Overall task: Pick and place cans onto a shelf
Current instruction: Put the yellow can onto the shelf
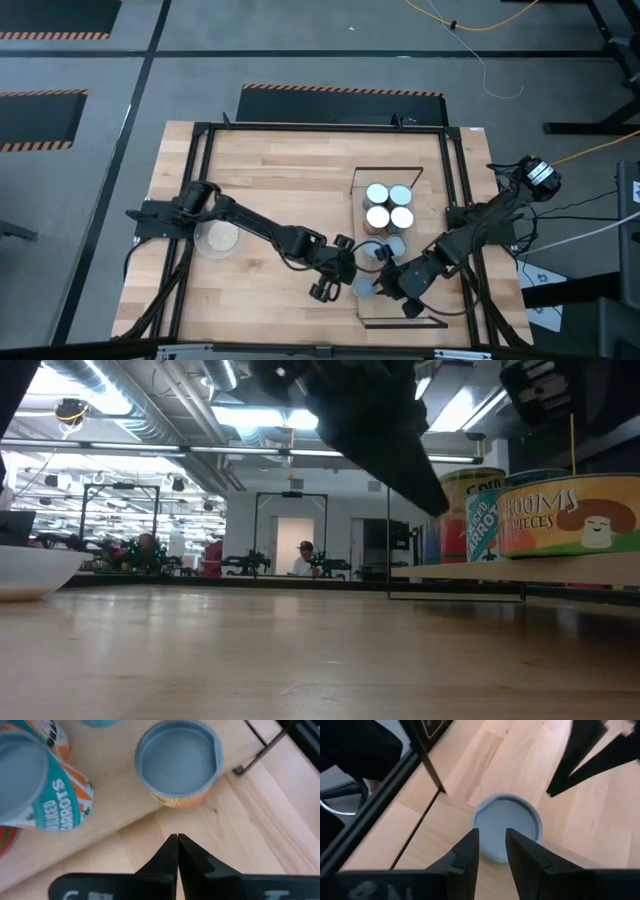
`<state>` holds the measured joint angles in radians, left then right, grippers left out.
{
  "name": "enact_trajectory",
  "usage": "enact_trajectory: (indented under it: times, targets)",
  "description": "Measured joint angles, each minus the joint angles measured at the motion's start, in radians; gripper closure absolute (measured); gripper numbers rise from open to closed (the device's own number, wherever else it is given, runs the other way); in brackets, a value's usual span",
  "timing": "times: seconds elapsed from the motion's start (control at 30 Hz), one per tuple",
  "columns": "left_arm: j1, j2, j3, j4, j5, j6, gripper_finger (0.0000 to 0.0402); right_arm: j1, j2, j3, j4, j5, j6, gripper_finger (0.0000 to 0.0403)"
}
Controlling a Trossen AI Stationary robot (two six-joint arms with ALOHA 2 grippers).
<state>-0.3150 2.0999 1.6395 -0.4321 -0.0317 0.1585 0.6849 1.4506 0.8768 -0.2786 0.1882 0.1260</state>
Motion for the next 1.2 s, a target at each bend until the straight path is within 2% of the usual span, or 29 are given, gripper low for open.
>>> enact_trajectory:
  times: [0.33,0.57,1.2]
  targets:
    - [-0.006,0.045,-0.002,0.068,0.0,-0.014,0.04,-0.015,0.068,0.0,0.025,-0.077,-0.006,0.0302]
    - [-0.009,0.056,-0.001,0.092,0.003,-0.018,0.04,-0.016,0.109,0.0,0.022,-0.077,-0.003,0.0302]
    - [-0.009,0.054,0.0,0.192,0.053,-0.018,0.0401,-0.015,0.098,0.001,-0.013,-0.08,-0.004,0.0302]
